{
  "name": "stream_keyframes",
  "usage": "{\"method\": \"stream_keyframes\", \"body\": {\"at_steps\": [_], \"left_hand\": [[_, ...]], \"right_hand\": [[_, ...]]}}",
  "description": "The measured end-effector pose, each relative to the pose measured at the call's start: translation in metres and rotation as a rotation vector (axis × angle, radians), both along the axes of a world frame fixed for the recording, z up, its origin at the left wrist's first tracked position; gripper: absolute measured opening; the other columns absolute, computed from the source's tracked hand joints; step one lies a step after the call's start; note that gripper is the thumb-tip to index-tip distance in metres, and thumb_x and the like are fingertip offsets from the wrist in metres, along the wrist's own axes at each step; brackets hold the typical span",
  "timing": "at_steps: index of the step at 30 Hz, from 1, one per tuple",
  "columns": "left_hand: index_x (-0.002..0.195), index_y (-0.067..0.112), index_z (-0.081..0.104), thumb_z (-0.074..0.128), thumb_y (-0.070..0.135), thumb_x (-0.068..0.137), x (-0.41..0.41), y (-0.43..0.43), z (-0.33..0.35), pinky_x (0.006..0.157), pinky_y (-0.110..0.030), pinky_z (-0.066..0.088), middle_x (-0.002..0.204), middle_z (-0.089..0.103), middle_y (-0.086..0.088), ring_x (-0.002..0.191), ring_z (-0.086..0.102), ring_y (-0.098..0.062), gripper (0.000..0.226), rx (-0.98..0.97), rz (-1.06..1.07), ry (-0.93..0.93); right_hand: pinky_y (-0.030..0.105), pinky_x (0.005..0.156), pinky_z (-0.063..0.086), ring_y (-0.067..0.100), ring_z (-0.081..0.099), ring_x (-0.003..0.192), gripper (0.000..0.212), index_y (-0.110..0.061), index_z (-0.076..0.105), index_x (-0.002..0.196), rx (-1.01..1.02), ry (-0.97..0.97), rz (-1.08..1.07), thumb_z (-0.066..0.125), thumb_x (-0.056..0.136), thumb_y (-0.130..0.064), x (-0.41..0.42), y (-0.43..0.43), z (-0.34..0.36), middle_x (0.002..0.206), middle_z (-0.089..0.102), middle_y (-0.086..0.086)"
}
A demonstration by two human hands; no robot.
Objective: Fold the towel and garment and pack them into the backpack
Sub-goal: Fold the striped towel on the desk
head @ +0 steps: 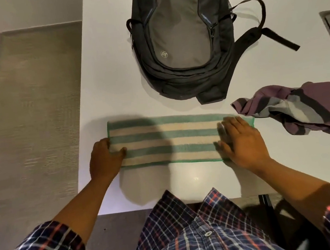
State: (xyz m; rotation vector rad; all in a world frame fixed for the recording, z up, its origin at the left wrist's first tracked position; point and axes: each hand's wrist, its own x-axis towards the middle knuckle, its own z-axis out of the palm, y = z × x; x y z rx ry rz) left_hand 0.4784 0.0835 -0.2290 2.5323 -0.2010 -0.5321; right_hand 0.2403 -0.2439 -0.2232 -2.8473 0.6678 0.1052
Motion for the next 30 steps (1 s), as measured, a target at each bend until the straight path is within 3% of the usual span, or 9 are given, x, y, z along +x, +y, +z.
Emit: {"method": "stream_keyframes", "body": {"at_steps": [3, 5, 9, 14, 18, 22, 27, 30], "left_hand": [[0.127, 0.010, 0.051, 0.081, 0.037, 0.074, -0.002, -0.012, -0.005, 0.081, -0.034, 0.049, 0.121, 0.057, -0.012, 0.105, 0.058, -0.030, 0.067, -0.068, 0.149, 0.018], [0.128, 0.011, 0.049, 0.083, 0.035, 0.072, -0.003, -0.017, -0.006, 0.081, -0.033, 0.050, 0.120, 0.058, -0.009, 0.103, 0.058, -0.027, 0.070, -0.135, 0.247, 0.095], [0.128, 0.010, 0.051, 0.082, 0.024, 0.075, -0.008, -0.019, -0.001, 0.069, -0.027, 0.050, 0.113, 0.058, -0.005, 0.097, 0.058, -0.024, 0.062, -0.279, 0.354, 0.333], [0.122, 0.009, 0.056, 0.064, 0.012, 0.090, -0.011, -0.004, 0.012, 0.069, -0.028, 0.050, 0.099, 0.063, -0.005, 0.091, 0.060, -0.021, 0.033, -0.426, 0.370, 0.565], [0.116, 0.016, 0.057, 0.056, 0.007, 0.093, -0.010, 0.027, 0.029, 0.081, -0.037, 0.053, 0.106, 0.065, -0.008, 0.097, 0.062, -0.025, 0.025, -0.555, 0.417, 0.534], [0.098, 0.022, 0.060, 0.051, 0.001, 0.090, -0.009, 0.056, 0.050, 0.068, -0.033, 0.053, 0.092, 0.065, -0.005, 0.086, 0.062, -0.024, 0.025, -0.531, 0.549, 0.347], [0.112, 0.019, 0.058, 0.048, -0.006, 0.088, -0.016, 0.081, 0.066, 0.063, -0.030, 0.051, 0.090, 0.063, -0.003, 0.079, 0.061, -0.017, 0.036, -0.516, 0.471, 0.265], [0.115, 0.019, 0.057, 0.049, -0.008, 0.085, -0.020, 0.083, 0.062, 0.065, -0.033, 0.051, 0.093, 0.063, -0.006, 0.081, 0.061, -0.020, 0.040, -0.537, 0.475, 0.256]], "right_hand": [[0.051, 0.120, 0.014, 0.026, 0.009, 0.152, 0.073, -0.024, 0.017, 0.155, 0.062, 0.090, 0.013, 0.033, 0.096, -0.064, 0.014, 0.014, -0.021, 0.164, 0.014, 0.002], [0.053, 0.121, 0.004, 0.026, -0.001, 0.152, 0.078, -0.028, 0.005, 0.157, 0.059, 0.151, 0.015, 0.022, 0.094, -0.070, 0.017, 0.021, -0.035, 0.166, 0.003, 0.001], [0.056, 0.120, 0.000, 0.028, -0.006, 0.152, 0.079, -0.027, 0.000, 0.157, 0.035, 0.163, -0.012, 0.019, 0.093, -0.070, 0.014, 0.029, -0.051, 0.166, -0.002, 0.003], [0.058, 0.120, 0.000, 0.030, -0.007, 0.152, 0.077, -0.030, 0.001, 0.157, 0.024, 0.148, -0.013, 0.020, 0.093, -0.069, 0.014, 0.032, -0.055, 0.166, -0.002, 0.004], [0.060, 0.117, -0.005, 0.033, -0.008, 0.151, 0.077, -0.036, 0.001, 0.156, 0.055, 0.196, 0.099, 0.020, 0.089, -0.071, 0.031, 0.056, -0.049, 0.165, -0.004, 0.000], [0.054, 0.120, -0.001, 0.027, -0.007, 0.152, 0.081, -0.035, 0.002, 0.156, 0.078, 0.187, 0.204, 0.025, 0.089, -0.073, 0.048, 0.078, -0.045, 0.166, -0.001, 0.000], [0.044, 0.122, -0.003, 0.023, -0.012, 0.151, 0.091, -0.021, -0.005, 0.157, 0.047, 0.190, 0.168, 0.020, 0.089, -0.075, 0.049, 0.082, -0.046, 0.165, -0.006, 0.003], [0.043, 0.123, 0.002, 0.025, -0.006, 0.152, 0.097, -0.012, -0.001, 0.157, 0.105, 0.147, 0.073, 0.029, 0.089, -0.074, 0.053, 0.083, -0.043, 0.165, -0.001, 0.007]]}}
